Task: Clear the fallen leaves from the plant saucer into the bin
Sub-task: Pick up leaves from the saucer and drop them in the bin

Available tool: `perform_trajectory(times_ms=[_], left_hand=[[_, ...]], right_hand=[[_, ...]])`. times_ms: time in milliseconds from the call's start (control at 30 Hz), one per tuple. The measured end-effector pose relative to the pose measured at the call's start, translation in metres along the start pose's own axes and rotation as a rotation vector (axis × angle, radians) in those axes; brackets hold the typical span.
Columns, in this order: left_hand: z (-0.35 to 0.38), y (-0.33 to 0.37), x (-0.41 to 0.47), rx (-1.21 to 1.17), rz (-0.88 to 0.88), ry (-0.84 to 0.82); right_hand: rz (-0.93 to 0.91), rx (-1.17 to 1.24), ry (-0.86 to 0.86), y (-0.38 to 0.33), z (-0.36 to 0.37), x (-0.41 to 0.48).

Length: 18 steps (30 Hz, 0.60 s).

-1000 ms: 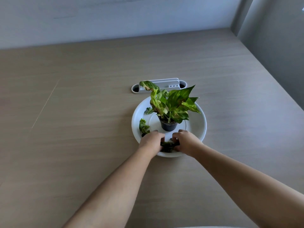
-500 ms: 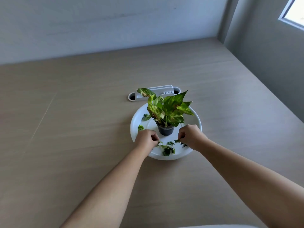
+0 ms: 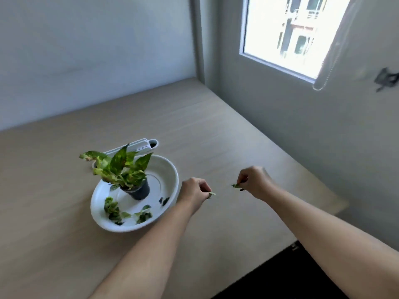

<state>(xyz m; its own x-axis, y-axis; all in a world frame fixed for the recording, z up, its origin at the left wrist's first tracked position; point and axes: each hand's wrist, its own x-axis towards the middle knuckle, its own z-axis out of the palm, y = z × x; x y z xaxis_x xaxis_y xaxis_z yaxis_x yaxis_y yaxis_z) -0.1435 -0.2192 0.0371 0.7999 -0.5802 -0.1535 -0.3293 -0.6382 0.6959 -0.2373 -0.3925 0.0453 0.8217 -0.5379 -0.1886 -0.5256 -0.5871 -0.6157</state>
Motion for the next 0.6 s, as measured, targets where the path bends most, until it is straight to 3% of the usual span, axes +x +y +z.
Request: perform_trajectory(times_ms=[200,333,467,600], left_hand=[[0.161,0.170,-0.003,0.080,0.307,-0.274],[0.270,0.255,-0.029,0.163,0.506,-0.458],[0.360,0.294,-0.054,0.294,0.606,-0.666],[0.426,0.289,-0.066,0.396,0.623,-0.821]], right_hand=[[0.282,0.017,0.214,0.191,-0.131,-0.092],[0.494,0.064,0.294,0.297,-0.179,-0.169],[0.718,0.154,0.354,0.375,-0.181,-0.229],[0.880,0.232,0.354,0.426,-0.144,-0.262]])
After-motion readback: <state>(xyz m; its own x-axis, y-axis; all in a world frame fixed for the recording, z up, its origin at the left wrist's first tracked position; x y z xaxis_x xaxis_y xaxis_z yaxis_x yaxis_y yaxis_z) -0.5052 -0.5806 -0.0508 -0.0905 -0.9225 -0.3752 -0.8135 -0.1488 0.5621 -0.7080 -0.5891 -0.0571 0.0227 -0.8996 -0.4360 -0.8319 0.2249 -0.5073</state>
